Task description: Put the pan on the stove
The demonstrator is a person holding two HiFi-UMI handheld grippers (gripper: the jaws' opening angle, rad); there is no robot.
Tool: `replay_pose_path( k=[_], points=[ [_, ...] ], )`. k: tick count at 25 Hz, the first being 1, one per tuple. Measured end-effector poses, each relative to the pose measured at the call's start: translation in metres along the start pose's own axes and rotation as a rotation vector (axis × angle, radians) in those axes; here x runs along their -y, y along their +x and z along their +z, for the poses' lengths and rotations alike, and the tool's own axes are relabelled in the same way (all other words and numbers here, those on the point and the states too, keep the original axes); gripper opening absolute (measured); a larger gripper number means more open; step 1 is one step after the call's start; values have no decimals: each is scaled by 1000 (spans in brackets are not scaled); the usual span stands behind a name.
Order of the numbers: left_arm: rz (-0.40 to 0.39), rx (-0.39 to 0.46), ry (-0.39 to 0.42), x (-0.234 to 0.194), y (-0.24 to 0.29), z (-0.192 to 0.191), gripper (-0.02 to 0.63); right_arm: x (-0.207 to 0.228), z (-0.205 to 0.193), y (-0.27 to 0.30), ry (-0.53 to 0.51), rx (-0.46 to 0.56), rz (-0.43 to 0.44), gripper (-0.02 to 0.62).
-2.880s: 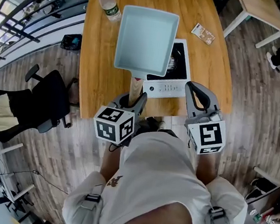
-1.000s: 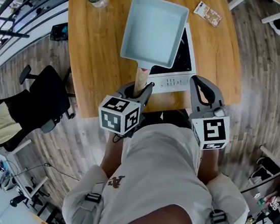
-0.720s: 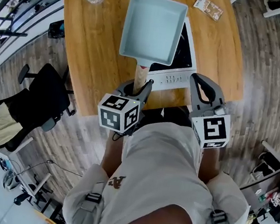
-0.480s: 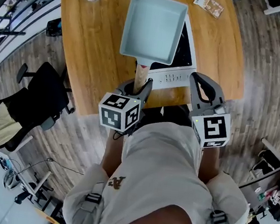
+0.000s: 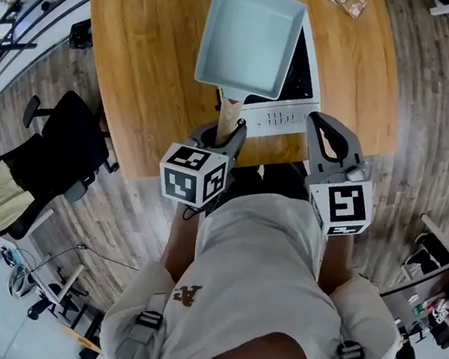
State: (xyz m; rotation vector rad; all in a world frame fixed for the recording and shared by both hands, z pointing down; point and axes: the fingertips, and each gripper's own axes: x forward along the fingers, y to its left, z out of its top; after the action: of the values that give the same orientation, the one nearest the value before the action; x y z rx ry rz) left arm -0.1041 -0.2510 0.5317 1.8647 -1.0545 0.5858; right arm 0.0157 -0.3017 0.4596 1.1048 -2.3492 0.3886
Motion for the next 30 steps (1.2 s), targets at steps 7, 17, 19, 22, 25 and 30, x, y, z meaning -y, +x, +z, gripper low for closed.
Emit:
replay_pose_path(
  k=[7, 17, 19, 22, 25, 30],
  points=[
    [-4, -25, -8, -4, 11, -8, 89, 2, -13, 4, 16, -24, -5, 20],
    [-16, -52, -17, -8, 30, -21, 89, 1, -31, 10, 37, -56, -11, 20],
    [-16, -60, -21, -10, 34, -25, 89, 0, -33, 11, 36, -59, -11, 21],
    [-18, -72, -29, -11, 40, -30, 89, 0, -35, 11, 34, -60, -8, 21],
    [-17, -82, -37, -12, 44, -34, 89, 2, -39, 11, 40, -64, -11, 21],
    [-18, -96, -45, -13, 51, -38, 89, 6, -45, 12, 46, -78, -12, 21]
  ],
)
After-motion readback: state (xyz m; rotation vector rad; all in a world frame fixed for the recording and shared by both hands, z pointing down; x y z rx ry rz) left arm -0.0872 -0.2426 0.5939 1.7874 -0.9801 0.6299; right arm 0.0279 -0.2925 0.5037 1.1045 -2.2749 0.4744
